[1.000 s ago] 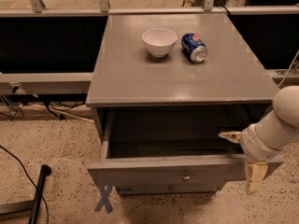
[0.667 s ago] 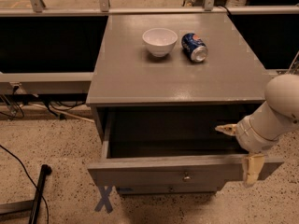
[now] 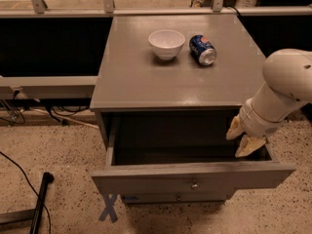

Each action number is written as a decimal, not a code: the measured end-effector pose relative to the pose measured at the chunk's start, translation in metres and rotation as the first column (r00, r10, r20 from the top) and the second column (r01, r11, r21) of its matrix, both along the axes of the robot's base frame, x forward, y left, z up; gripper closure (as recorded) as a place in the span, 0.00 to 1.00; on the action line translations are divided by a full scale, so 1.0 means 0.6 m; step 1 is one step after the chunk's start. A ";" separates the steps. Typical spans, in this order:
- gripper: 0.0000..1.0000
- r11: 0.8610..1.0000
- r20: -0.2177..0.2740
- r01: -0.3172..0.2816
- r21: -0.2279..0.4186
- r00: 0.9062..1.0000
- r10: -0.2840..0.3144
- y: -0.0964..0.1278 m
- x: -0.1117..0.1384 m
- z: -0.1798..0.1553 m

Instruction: Open top drawer

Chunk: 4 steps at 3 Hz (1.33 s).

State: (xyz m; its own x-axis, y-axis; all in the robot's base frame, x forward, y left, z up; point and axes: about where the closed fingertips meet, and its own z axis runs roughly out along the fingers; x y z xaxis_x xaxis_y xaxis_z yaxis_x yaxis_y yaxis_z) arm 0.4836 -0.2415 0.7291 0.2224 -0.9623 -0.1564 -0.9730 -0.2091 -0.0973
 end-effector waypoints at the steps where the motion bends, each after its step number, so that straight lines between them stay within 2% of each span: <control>1: 0.73 1.000 -0.021 0.026 -0.004 0.999 -0.027 -0.009 0.020 -0.027; 2: 0.96 0.998 -0.074 0.059 0.016 0.996 -0.058 -0.014 0.028 -0.092; 3: 1.00 0.997 -0.130 0.070 0.044 0.990 -0.064 -0.005 0.026 -0.142; 4: 1.00 0.994 -0.209 0.087 0.070 0.975 -0.071 0.001 -0.002 -0.175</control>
Offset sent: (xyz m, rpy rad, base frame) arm 0.0245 -0.0126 -0.1051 0.0480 0.1411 -0.0997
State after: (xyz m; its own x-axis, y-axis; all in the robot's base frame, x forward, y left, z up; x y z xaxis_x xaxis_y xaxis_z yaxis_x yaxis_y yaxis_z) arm 0.4826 -0.2407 0.6240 0.1014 -0.9584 -0.2667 -0.9870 -0.1305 0.0938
